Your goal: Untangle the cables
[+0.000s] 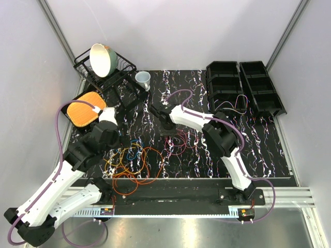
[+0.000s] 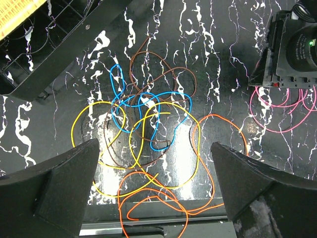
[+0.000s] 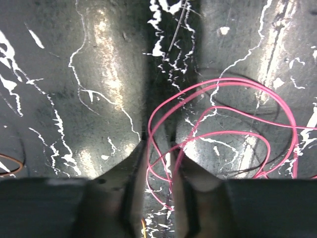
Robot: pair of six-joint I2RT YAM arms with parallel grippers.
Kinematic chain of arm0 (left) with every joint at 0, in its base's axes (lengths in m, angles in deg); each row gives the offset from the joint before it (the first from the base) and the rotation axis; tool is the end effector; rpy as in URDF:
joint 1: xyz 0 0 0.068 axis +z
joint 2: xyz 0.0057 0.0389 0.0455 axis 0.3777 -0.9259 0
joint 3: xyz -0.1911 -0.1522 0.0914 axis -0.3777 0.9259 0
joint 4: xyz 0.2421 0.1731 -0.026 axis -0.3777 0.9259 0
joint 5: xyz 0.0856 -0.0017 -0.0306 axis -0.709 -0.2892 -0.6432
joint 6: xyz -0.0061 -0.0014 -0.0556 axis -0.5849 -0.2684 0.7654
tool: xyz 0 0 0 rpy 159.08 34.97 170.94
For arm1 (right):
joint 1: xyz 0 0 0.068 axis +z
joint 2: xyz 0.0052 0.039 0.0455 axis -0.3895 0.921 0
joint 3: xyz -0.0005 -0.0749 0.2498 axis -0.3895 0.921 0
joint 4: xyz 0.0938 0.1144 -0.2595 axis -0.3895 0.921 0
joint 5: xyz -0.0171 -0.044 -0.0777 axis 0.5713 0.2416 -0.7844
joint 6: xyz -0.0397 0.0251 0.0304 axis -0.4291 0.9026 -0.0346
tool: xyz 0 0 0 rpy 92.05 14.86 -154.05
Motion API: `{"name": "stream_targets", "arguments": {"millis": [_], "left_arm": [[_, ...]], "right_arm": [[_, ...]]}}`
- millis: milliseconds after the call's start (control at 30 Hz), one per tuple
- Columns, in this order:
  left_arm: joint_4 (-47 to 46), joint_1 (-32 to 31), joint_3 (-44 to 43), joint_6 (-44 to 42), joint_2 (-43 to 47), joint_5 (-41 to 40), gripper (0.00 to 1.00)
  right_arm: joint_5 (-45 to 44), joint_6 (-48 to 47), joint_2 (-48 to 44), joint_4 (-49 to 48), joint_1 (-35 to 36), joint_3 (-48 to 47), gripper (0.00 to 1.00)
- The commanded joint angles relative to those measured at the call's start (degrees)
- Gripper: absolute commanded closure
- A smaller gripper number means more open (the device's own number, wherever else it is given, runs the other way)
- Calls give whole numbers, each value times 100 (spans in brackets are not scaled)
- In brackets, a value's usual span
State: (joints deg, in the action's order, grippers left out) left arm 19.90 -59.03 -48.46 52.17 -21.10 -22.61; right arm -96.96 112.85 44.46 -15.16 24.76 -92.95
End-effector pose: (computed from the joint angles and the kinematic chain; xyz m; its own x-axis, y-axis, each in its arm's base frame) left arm 0.1566 -0.0975 0.3193 -0.6204 -0.0527 -0.7825 0.0264 0.9958 -0.0880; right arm 0.3270 0.3491 0.1291 -0.9634 -0.0015 -0.2682 -0.0102 0.9995 0.0310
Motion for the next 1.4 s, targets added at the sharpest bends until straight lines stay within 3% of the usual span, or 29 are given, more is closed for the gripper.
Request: {"name": "stream_targets", "arguments": {"millis": [0,200,533,800,1167,1367], "left_arm": [[-290,10,24,-73,82,-7,1],[-298,19,24,-72,55,-16,1],[-298,19,50,-73,91,-60,1],[-316,19,59,-72,161,-34,1],[-333,19,59,-64,196,-34,1],[-333,19,76,-64,196,-42,1]], "right_arm": [[-241,48,291,171,75,-134,75],[-242,-189,291,180,14,-292,100],[250,-840,-473,127,-680,-748,100],[374,-1393,-1256,285,-1594,-1881,100],[321,-1921,-483,1147,-2675,-5404,100],[672,-1851,-211,568,-3458,-5504,100]]}}
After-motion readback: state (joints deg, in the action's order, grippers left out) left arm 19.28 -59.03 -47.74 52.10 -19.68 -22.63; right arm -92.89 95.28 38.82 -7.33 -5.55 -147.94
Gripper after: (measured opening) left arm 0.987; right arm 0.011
